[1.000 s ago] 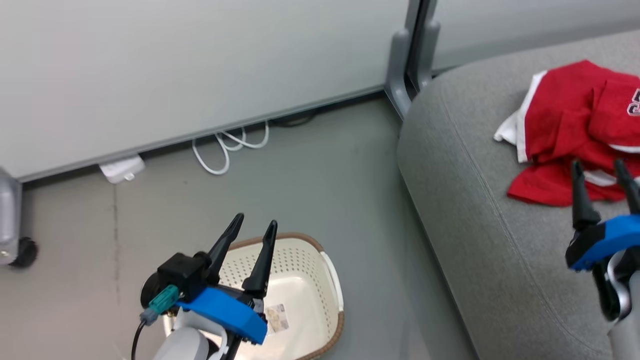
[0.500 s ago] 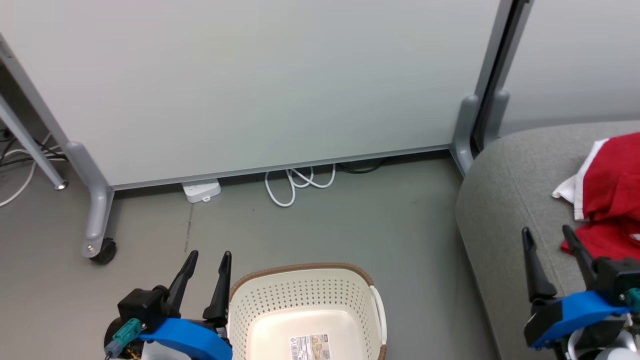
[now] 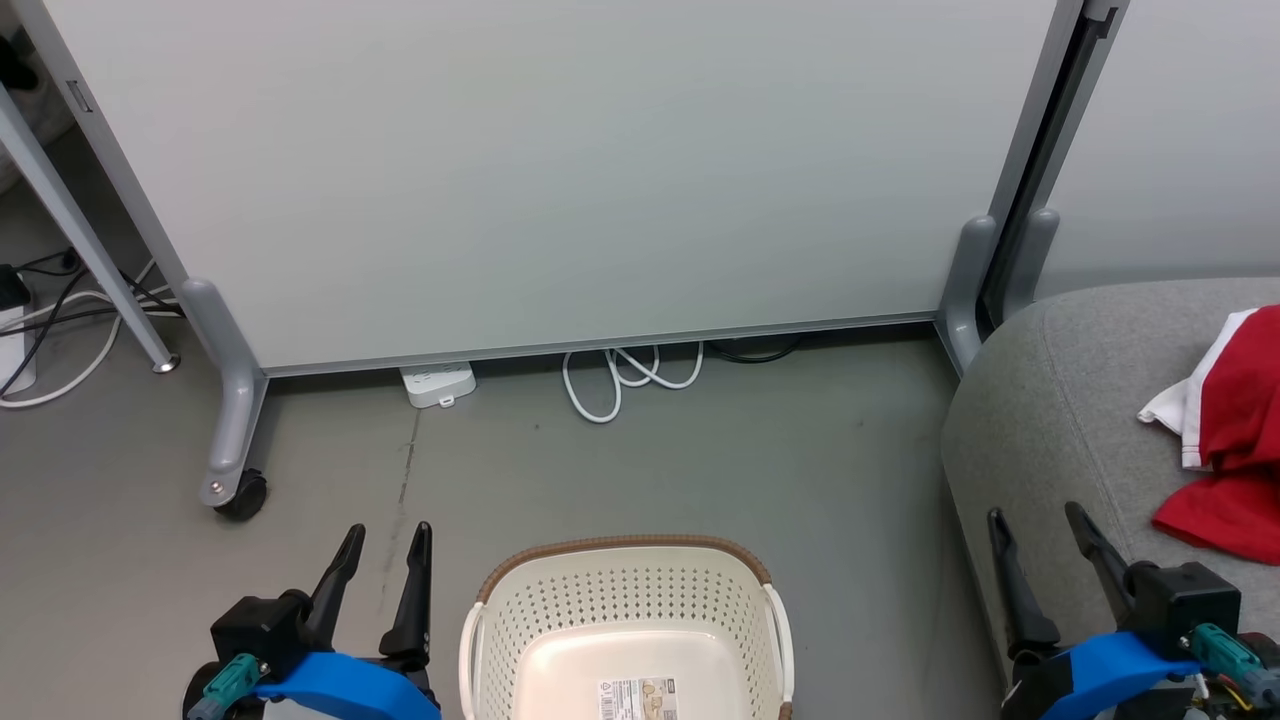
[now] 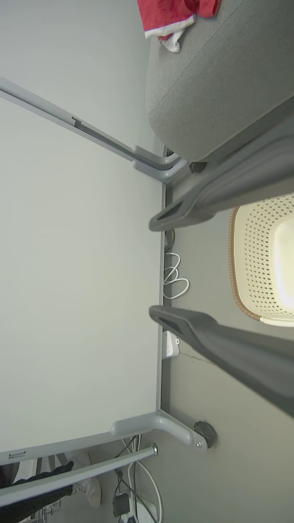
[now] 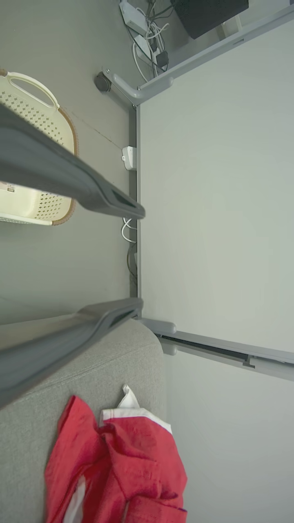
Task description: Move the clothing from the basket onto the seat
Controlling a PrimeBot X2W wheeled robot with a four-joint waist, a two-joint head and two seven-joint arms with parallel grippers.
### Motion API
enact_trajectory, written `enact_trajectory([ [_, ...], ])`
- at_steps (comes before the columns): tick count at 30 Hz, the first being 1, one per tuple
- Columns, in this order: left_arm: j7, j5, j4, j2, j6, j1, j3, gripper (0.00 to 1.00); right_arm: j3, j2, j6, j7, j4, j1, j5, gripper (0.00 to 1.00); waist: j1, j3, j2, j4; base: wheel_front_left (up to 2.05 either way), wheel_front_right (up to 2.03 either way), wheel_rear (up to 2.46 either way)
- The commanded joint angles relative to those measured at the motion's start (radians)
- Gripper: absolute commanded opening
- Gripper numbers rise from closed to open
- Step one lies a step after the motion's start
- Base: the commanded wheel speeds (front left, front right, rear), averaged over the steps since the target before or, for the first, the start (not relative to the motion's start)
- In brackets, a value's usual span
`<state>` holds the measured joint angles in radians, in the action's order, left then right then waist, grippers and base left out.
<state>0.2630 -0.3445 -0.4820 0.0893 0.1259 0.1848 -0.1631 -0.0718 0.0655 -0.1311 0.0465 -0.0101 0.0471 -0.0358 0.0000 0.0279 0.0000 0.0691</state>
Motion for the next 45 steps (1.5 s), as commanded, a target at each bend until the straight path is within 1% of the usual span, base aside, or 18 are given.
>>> enact_trajectory([
  [1, 0.002, 0.004, -0.002, 0.004, 0.003, -0.009, 0.009, 1.00, 0.004, -0.006, 0.001, -0.004, -0.001, 0.010, 0.005, 1.00, 0.0000, -0.002, 0.0000, 0.000, 0.00, 0.00, 0.00],
  [6, 0.003, 0.011, -0.005, 0.002, 0.004, -0.013, 0.017, 1.00, 0.012, -0.011, 0.001, -0.010, -0.007, -0.002, 0.007, 1.00, 0.0000, -0.007, 0.0000, -0.002, 0.00, 0.00, 0.00],
  [14, 0.003, 0.012, -0.018, -0.003, 0.005, -0.014, 0.002, 1.00, 0.019, -0.014, 0.001, -0.012, -0.016, 0.007, 0.005, 1.00, 0.0000, -0.017, 0.0000, -0.002, 0.00, 0.00, 0.00],
  [15, 0.003, 0.010, -0.018, -0.003, 0.005, -0.013, 0.000, 0.00, 0.020, -0.015, 0.001, -0.013, -0.016, 0.006, 0.005, 0.00, 0.0000, -0.018, 0.0000, -0.002, 0.00, 0.00, 0.00],
  [17, -0.002, 0.012, -0.030, -0.009, 0.001, -0.009, -0.003, 0.00, 0.019, -0.012, -0.001, -0.006, -0.027, 0.001, 0.008, 0.00, 0.0001, -0.018, 0.0000, -0.002, 0.00, 0.00, 0.00],
  [27, -0.010, 0.009, -0.109, -0.024, 0.001, -0.091, -0.005, 0.00, 0.018, -0.015, -0.001, -0.002, -0.128, 0.019, 0.004, 0.00, 0.0002, -0.018, 0.0000, -0.002, 0.00, 0.00, 0.00],
  [45, -0.097, -0.289, -0.027, -0.027, 0.002, -0.085, 0.062, 0.00, 0.003, -0.015, 0.000, 0.015, -0.152, -0.025, -0.366, 0.00, 0.0002, -0.020, 0.0000, -0.012, 0.00, 0.00, 0.00],
])
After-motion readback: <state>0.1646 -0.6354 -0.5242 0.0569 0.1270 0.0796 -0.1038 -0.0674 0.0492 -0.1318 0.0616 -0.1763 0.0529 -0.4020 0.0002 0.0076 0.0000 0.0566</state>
